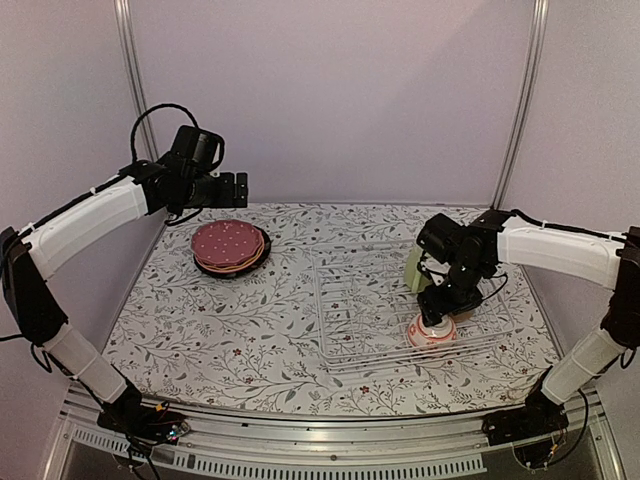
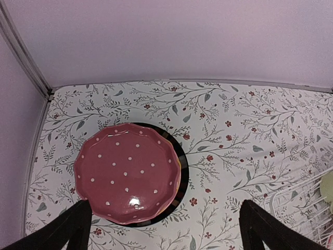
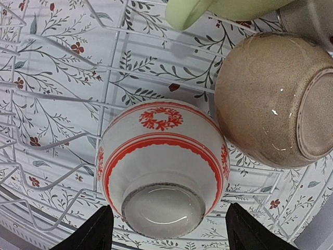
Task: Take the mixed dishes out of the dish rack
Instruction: Grab the bowl from the dish rack.
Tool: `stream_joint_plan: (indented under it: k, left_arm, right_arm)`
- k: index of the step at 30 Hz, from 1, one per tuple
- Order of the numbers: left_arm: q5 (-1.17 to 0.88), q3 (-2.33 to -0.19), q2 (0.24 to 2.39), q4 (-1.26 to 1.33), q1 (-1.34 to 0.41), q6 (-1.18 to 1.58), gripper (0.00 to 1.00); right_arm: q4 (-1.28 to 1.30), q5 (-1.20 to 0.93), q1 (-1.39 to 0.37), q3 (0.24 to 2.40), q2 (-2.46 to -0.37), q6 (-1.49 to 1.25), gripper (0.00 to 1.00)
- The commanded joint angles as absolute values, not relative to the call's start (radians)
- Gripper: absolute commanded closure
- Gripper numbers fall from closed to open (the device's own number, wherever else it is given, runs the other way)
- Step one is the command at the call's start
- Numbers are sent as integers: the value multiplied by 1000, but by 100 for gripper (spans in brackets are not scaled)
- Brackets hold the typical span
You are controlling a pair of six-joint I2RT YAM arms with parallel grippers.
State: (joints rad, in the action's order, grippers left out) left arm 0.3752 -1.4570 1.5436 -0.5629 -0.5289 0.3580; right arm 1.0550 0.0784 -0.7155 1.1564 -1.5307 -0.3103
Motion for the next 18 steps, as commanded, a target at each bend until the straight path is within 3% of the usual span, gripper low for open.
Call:
stream_joint_plan:
  k: [1,12,18]
  left_arm:
    - [377,-1476,1519,-554,-546,343,0]
    - [379,-1479,1525,-554,-550,340,1]
    - [355,-1476,1526,-545,-551,335,1]
  right_arm:
    - [1035,85,-715,1129,-1563,-299,26]
    - [1009,28,-694,1109,-1552,-292,54]
    - [1026,29,-673,1112,-1510,-291,61]
